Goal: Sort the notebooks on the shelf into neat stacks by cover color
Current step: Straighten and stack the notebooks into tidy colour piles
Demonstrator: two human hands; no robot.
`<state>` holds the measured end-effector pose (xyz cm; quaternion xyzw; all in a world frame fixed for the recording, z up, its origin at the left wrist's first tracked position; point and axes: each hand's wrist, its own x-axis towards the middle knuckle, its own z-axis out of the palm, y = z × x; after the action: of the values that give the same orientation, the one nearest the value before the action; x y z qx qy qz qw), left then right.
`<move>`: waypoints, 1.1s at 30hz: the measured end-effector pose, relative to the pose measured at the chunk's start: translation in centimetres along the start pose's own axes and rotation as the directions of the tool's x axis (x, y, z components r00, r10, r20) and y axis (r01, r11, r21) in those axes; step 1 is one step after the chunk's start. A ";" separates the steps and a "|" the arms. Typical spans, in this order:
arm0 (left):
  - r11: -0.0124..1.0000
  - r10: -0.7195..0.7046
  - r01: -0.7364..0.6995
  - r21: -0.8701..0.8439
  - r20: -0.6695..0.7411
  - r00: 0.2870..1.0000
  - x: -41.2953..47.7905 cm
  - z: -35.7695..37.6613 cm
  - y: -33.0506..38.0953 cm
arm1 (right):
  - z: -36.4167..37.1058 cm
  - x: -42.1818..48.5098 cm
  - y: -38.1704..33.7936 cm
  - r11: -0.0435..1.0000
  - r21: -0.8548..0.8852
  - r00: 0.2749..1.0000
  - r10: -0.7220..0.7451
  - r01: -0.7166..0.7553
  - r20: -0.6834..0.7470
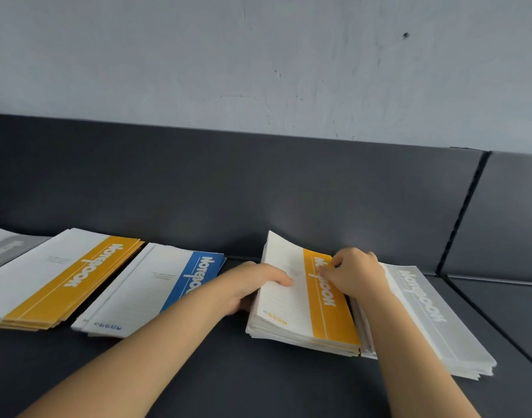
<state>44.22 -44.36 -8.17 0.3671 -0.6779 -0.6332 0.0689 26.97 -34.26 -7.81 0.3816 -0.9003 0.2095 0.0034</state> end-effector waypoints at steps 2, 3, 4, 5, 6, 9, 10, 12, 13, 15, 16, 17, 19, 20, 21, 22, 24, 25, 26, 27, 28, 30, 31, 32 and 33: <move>0.995 0.027 -0.023 0.098 -0.035 0.999 -0.4 -0.3 0.3 | 0.2 -0.2 0.1 0.999 -0.038 1.000 -0.015 0.015 -0.010; 0.982 0.036 -0.023 0.185 -0.069 0.997 -0.6 -0.7 0.5 | 0.2 -0.3 0.0 0.999 -0.047 1.000 -0.020 0.019 -0.008; 0.964 0.044 -0.015 0.266 -0.105 0.993 -0.9 -1.0 0.7 | 0.2 -0.4 0.0 0.998 -0.058 1.000 -0.022 0.022 -0.004; 0.944 0.059 -0.010 0.331 -0.140 0.988 -1.3 -1.5 0.9 | 0.1 -0.5 -0.1 0.998 -0.063 1.000 -0.025 0.025 -0.007; 0.921 0.081 -0.010 0.389 -0.167 0.983 -1.9 -2.0 1.1 | 0.0 -0.6 -0.3 0.998 -0.060 0.999 -0.031 0.030 -0.017; 0.824 0.189 -0.016 0.567 -0.247 0.950 -3.2 -4.2 1.4 | -0.1 -1.3 -1.8 0.996 -0.050 0.994 -0.082 0.079 -0.071; 0.805 0.207 -0.007 0.593 -0.270 0.940 -3.7 -5.1 1.3 | -0.1 -1.7 -2.7 0.994 -0.013 0.991 -0.108 0.107 -0.084; 0.758 0.220 0.056 0.650 -0.335 0.916 -4.9 -7.3 1.1 | 0.1 -2.8 -5.1 0.976 0.134 0.984 -0.159 0.169 -0.082; 0.722 0.220 0.115 0.682 -0.383 0.897 -5.5 -8.5 0.9 | 0.2 -3.5 -6.6 0.959 0.198 0.979 -0.190 0.201 -0.075; 0.666 0.213 0.232 0.709 -0.479 0.851 -6.7 -10.9 0.0 | 0.9 -5.1 -10.0 0.930 0.242 0.961 -0.268 0.278 -0.074; 0.654 0.203 0.272 0.706 -0.510 0.836 -7.3 -12.0 -0.5 | 1.3 -5.9 -11.7 0.917 0.233 0.946 -0.313 0.325 -0.085; 0.648 0.190 0.297 0.702 -0.527 0.828 -7.7 -13.0 -1.0 | 1.9 -6.6 -13.4 0.908 0.219 0.934 -0.348 0.358 -0.084; 0.663 0.141 0.313 0.680 -0.524 0.840 -8.3 -14.5 -1.8 | 3.4 -7.5 -16.3 0.912 0.220 0.936 -0.353 0.346 -0.008; 0.683 0.108 0.311 0.661 -0.512 0.852 -8.5 -15.0 -2.1 | 4.3 -7.6 -17.4 0.929 0.233 0.948 -0.311 0.289 0.063; 0.711 0.078 0.302 0.635 -0.498 0.864 -8.7 -15.4 -2.4 | 5.2 -7.6 -18.3 0.943 0.254 0.958 -0.252 0.212 0.134; 0.752 0.055 0.283 0.595 -0.485 0.873 -8.6 -15.8 -2.7 | 6.2 -7.5 -18.9 0.953 0.274 0.963 -0.190 0.133 0.193; 0.870 0.015 0.218 0.442 -0.466 0.885 -8.4 -16.4 -3.2 | 7.7 -7.4 -19.6 0.959 0.283 0.970 -0.093 0.027 0.225; 0.918 0.001 0.178 0.355 -0.449 0.894 -8.4 -16.6 -3.4 | 8.1 -7.5 -19.8 0.956 0.293 0.977 -0.042 -0.021 0.207; 0.946 -0.007 0.143 0.292 -0.422 0.907 -8.2 -16.8 -3.4 | 8.4 -7.5 -19.9 0.952 0.299 0.981 0.010 -0.069 0.194; 0.961 -0.012 0.120 0.249 -0.394 0.919 -8.0 -16.9 -3.5 | 8.4 -7.7 -20.0 0.949 0.299 0.982 0.045 -0.100 0.185; 0.971 -0.020 0.105 0.213 -0.367 0.930 -7.8 -17.1 -3.5 | 8.5 -7.7 -20.0 0.947 0.297 0.981 0.069 -0.121 0.182; 0.989 -0.052 0.091 0.116 -0.302 0.952 -7.3 -17.4 -3.7 | 8.7 -7.3 -19.6 0.945 0.298 0.984 0.088 -0.131 0.155; 0.993 -0.070 0.091 0.072 -0.264 0.962 -7.0 -17.5 -3.8 | 8.7 -7.2 -19.4 0.945 0.299 0.986 0.097 -0.134 0.137; 0.995 -0.080 0.094 0.046 -0.241 0.967 -6.8 -17.5 -3.9 | 8.8 -7.0 -19.1 0.945 0.298 0.988 0.106 -0.136 0.116; 0.996 -0.080 0.089 0.031 -0.233 0.969 -6.7 -17.7 -4.1 | 8.9 -6.8 -19.0 0.947 0.292 0.989 0.112 -0.135 0.094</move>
<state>60.57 -54.42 -6.04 0.4683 -0.6618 -0.5744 0.1129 46.25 -44.74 -10.00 0.3284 -0.8800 0.3278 -0.1014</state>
